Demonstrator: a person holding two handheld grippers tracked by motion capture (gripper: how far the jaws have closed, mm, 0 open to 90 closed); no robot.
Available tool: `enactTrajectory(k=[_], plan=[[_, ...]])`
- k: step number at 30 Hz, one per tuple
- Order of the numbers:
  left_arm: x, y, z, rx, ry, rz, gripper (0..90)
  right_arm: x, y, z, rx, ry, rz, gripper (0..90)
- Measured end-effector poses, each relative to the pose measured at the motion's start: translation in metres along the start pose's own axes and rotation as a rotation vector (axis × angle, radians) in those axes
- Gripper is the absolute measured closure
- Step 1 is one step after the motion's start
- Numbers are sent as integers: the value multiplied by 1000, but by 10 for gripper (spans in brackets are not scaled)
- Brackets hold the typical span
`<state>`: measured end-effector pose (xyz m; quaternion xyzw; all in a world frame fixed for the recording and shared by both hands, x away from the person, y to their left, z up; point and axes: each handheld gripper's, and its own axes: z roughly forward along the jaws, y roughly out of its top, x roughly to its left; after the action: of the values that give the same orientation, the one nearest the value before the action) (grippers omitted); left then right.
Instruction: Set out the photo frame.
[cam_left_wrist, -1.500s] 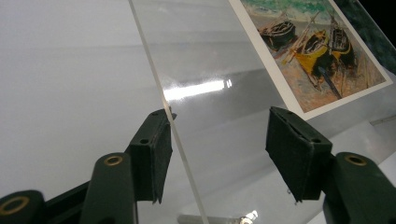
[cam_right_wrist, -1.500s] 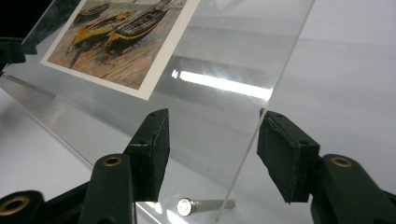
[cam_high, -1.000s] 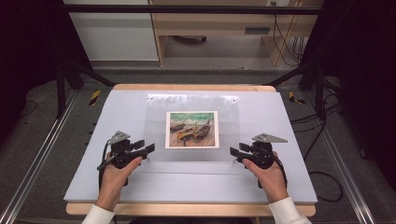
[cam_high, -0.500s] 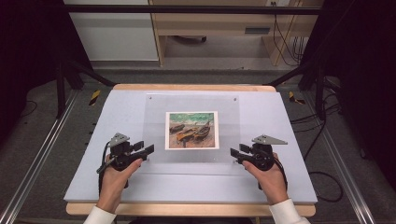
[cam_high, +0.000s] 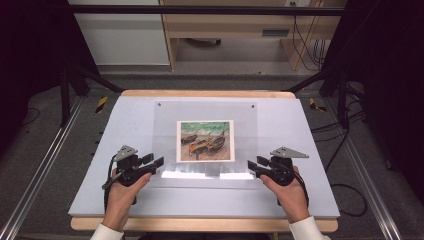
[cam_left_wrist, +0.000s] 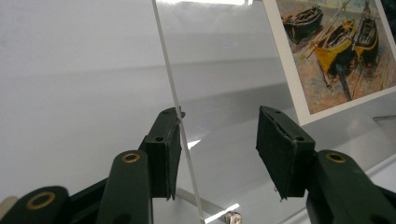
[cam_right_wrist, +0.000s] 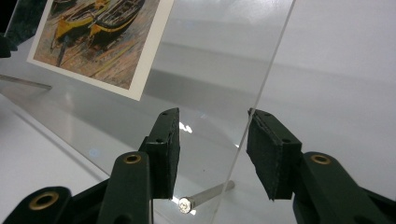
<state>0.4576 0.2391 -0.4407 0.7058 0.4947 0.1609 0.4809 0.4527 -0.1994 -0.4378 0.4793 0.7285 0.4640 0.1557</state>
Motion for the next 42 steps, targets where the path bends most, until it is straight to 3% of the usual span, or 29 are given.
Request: enactTrajectory(k=[42], plan=[[-8,-8,-12,14,23,45,554,7,-9,-11,-7,-16,-31,628]])
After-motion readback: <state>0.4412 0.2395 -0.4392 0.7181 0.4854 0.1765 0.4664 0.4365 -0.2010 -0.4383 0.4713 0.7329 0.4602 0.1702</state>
